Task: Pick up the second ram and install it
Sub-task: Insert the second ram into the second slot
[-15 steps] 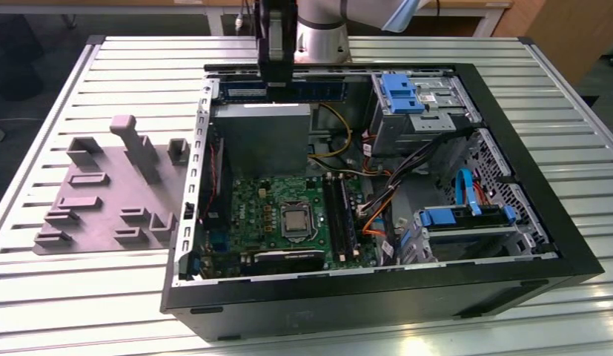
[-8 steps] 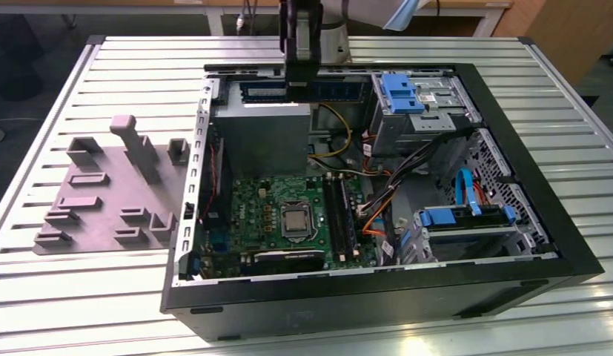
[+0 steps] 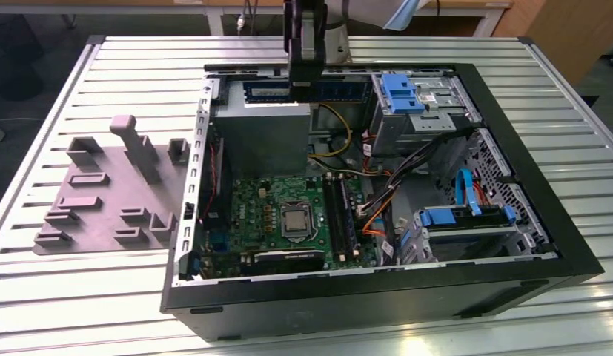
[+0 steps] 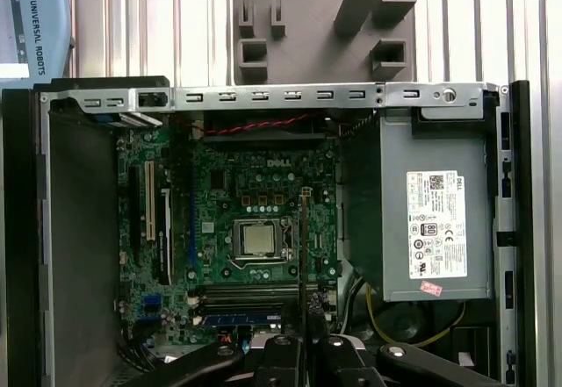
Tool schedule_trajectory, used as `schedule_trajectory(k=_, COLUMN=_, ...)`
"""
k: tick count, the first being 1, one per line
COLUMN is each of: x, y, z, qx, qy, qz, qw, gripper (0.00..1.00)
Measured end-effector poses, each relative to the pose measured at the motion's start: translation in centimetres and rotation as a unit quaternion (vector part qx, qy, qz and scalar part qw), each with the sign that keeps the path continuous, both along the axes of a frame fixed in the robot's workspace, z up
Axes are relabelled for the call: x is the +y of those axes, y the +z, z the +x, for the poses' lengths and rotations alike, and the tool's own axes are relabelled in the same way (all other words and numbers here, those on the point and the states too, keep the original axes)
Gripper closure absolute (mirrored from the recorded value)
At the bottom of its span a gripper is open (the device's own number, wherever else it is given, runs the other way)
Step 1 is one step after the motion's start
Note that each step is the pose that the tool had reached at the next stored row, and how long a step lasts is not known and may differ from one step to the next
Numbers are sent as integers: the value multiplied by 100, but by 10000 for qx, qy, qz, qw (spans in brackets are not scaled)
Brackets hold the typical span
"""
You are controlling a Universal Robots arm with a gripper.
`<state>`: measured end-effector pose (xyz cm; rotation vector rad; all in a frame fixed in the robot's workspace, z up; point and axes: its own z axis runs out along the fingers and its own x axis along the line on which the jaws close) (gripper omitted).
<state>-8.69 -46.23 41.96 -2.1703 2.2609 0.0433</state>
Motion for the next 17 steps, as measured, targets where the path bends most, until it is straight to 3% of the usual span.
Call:
schedule_trajectory(k=10, x=0, y=0, z=2, qx=0, qy=-36, qz=0, qw=10000, gripper=86)
schedule_trajectory(k=17, x=0, y=-2, z=2, qx=0, qy=-247, qz=-1, qw=9997, gripper=86)
